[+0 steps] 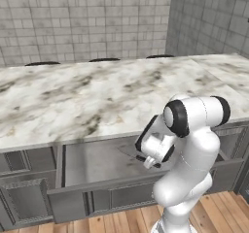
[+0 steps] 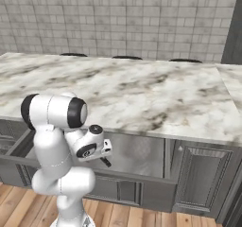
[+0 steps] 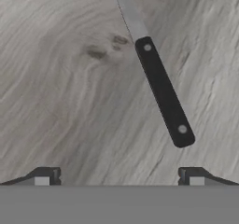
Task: Pick up the knife from the drawer and place it on the cutting board. Then place the meat from the plate to the cutting board.
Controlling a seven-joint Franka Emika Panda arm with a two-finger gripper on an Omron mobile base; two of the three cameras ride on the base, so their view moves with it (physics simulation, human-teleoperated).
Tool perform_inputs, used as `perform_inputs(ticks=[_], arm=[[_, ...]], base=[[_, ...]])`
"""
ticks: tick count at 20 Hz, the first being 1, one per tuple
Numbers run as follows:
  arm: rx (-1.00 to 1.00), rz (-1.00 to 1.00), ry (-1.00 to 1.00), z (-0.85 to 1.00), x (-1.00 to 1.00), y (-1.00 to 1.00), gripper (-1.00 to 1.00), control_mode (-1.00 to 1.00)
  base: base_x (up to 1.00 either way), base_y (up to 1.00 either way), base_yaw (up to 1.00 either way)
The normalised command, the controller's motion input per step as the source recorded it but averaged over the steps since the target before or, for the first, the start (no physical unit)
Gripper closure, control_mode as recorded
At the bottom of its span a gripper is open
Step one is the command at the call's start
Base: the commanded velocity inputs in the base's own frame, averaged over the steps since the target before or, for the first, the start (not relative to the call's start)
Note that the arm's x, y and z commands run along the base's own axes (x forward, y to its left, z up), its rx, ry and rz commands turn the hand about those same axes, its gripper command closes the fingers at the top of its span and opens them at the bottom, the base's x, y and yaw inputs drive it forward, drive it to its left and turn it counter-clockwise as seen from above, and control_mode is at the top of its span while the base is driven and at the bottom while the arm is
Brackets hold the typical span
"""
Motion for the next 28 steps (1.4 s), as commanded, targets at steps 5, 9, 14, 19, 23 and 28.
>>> perform_inputs(ticks=[5,9,14,19,23,28], arm=[[0.00,0.07,0.00,-0.12,0.14,0.00,-1.00,-1.00],[0.00,0.06,-0.01,-0.08,0.16,0.00,-1.00,-1.00],[0.00,0.06,0.00,0.00,0.23,-0.08,-1.00,-1.00],[0.00,0.04,0.01,0.00,0.31,-0.10,-1.00,-1.00],[0.00,0.03,0.02,-0.02,0.34,-0.06,-1.00,-1.00],[0.00,0.01,0.08,-0.06,0.42,0.00,-1.00,-1.00]], base=[[0.00,0.00,0.00],[0.00,0.00,0.00],[0.00,0.00,0.00],[0.00,0.00,0.00],[0.00,0.00,0.00],[0.00,0.00,0.00]])
